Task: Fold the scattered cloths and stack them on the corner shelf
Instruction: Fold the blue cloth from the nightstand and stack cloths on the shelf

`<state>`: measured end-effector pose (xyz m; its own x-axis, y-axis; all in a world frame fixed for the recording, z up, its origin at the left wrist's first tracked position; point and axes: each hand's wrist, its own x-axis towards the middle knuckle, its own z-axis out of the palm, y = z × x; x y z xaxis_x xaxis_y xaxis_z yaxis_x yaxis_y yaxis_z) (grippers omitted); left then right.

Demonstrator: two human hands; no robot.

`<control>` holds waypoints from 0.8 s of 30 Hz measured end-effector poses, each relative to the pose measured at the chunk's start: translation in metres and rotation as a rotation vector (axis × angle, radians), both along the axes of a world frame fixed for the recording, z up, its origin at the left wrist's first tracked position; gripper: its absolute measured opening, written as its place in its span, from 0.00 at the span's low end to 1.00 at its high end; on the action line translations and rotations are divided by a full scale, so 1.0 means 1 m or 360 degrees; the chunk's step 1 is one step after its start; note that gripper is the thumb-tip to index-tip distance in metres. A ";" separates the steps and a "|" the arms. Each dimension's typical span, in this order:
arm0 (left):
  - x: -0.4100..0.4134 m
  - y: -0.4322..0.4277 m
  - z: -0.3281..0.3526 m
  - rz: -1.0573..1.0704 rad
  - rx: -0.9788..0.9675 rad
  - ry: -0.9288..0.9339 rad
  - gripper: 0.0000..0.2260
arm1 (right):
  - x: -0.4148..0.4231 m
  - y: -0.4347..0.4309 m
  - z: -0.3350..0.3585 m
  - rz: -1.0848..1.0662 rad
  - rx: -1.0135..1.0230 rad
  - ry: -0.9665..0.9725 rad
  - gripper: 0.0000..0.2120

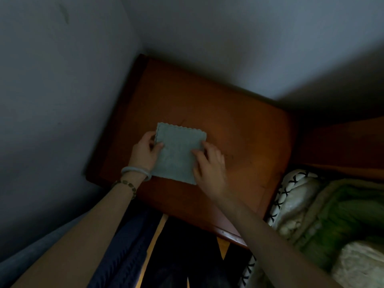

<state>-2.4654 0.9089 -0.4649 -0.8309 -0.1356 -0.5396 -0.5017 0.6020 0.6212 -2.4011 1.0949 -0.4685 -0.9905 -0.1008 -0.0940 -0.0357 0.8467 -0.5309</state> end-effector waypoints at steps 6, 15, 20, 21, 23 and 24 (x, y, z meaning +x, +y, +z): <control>0.002 -0.006 -0.004 -0.0285 -0.0491 0.0264 0.24 | -0.029 -0.012 -0.023 0.0509 0.0401 0.0038 0.30; 0.031 -0.013 -0.035 -0.1499 -0.1027 0.0558 0.25 | -0.030 -0.009 -0.044 0.0625 0.0391 -0.0018 0.33; 0.037 -0.011 -0.034 -0.1519 -0.1023 0.0474 0.27 | -0.013 0.008 -0.039 0.0654 0.0426 0.0026 0.33; 0.038 -0.011 -0.036 -0.1515 -0.1005 0.0428 0.28 | -0.009 0.011 -0.042 0.0658 0.0431 -0.0004 0.33; 0.037 -0.010 -0.036 -0.1492 -0.0994 0.0367 0.28 | -0.009 0.011 -0.047 0.0643 0.0456 -0.0071 0.33; 0.035 -0.008 -0.035 -0.1463 -0.0969 0.0367 0.28 | -0.011 0.009 -0.047 0.0653 0.0467 -0.0111 0.33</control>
